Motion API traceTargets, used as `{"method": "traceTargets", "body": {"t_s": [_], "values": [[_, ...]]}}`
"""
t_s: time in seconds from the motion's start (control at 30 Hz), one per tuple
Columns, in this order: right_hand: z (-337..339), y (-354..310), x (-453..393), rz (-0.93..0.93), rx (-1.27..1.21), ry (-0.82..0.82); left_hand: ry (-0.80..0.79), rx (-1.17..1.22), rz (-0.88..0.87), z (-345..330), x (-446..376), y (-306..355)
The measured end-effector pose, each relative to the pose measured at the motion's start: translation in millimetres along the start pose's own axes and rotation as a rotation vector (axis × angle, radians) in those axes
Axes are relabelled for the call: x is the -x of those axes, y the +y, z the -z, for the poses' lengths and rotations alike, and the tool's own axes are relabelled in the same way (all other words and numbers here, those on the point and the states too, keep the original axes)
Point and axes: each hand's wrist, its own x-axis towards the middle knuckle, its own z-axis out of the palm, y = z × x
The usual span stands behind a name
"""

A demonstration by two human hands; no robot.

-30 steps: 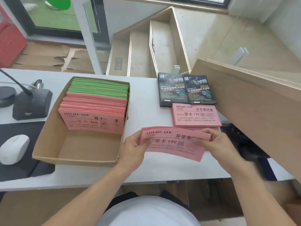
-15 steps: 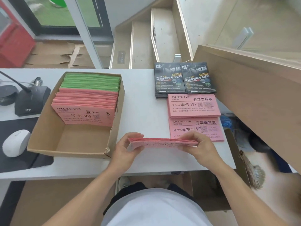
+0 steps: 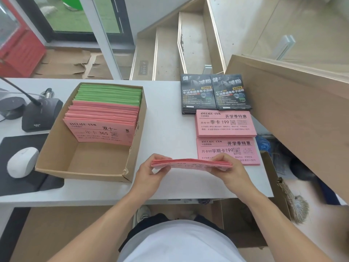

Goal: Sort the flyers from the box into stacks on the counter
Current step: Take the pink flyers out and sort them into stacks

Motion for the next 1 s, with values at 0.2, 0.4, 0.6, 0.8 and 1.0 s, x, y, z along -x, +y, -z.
{"method": "traceTargets", "body": {"t_s": [0.2,0.4,0.6,0.8,1.0], "values": [[6.4,6.2,-1.4,-0.054,0.01,-0.055,-0.053,0.047,0.027,1.3,-1.1,-0.4],[1.0,12.6,-2.2,-0.07,0.008,-0.046,-0.095,-0.016,0.082,2.4,-6.1,0.4],[0.1,16.8,-3.1,-0.117,0.012,-0.036,-0.117,0.023,0.098,2.1,-3.8,-0.7],[1.5,15.4,0.1,-0.114,-0.046,0.073,-0.111,0.055,0.187,-6.3,-15.5,2.5],[31.4,13.0,0.4,-0.158,-0.125,0.312,-0.197,0.001,0.287,-45.5,-40.9,29.8]]}}
